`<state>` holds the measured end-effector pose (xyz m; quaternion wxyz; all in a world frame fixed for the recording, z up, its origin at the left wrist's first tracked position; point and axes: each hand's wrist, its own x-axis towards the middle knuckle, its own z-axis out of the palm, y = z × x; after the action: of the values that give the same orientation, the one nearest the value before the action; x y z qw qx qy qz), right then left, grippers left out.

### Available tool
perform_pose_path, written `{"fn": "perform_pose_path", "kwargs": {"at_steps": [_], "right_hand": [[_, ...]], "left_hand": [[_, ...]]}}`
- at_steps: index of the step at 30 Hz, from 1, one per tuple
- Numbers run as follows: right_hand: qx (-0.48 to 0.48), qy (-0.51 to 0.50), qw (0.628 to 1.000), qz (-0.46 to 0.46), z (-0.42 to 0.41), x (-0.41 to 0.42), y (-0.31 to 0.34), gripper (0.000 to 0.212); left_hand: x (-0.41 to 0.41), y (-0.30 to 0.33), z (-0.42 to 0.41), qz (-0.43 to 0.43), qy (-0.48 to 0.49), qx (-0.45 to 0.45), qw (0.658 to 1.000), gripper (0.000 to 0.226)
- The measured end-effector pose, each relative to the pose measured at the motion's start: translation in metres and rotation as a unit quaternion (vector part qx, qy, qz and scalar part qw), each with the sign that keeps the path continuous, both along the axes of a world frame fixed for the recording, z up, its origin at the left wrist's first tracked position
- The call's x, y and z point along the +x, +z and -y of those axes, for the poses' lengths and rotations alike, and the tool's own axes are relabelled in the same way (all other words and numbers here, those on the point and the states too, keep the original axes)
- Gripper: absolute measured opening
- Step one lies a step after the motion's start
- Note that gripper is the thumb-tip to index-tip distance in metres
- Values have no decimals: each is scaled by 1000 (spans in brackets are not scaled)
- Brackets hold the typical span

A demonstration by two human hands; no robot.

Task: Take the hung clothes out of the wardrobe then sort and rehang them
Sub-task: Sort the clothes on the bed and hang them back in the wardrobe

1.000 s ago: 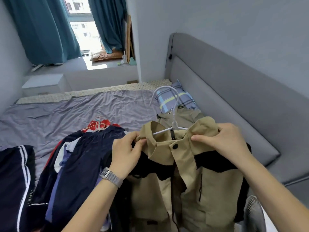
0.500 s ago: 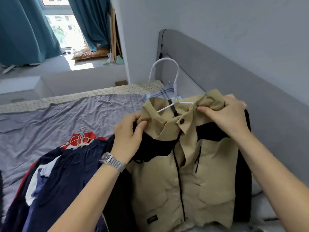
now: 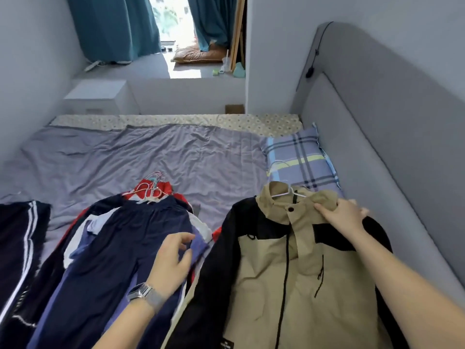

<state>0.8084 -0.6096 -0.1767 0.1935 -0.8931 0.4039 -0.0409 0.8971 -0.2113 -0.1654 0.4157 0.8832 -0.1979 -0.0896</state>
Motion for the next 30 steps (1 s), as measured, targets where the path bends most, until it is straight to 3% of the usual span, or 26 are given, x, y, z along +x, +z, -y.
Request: {"fn": "perform_pose_path", "kwargs": {"at_steps": [4,9,12,15,17,20,24,30], "right_hand": [[-47,22,993,-105,45,40,-60,20],[-56,57,964,-256,70,66,-107,37],[-58,25,941,-333,64,78,-112,63],[-73,8,950,-303,26,112,-108,82],[-34,80,976,-201,-19,146,-102,84],[55,212,969,-113,-107,193,-90,70],[133,293,934,-154,-214,235,-108,62],[168,222,923,-266,-297,296,-171,45]], "left_hand": [[11,-26,2,-11,50,35,998,34],[23,-53,-4,-30,85,46,995,43],[27,-61,-16,-45,104,49,992,45],[37,-67,-35,-60,110,59,990,47],[52,-72,-54,-67,105,72,990,49],[88,-84,-86,-86,90,96,988,48],[157,-108,-131,-114,72,108,985,39],[242,-139,-209,-131,81,75,985,41]]}}
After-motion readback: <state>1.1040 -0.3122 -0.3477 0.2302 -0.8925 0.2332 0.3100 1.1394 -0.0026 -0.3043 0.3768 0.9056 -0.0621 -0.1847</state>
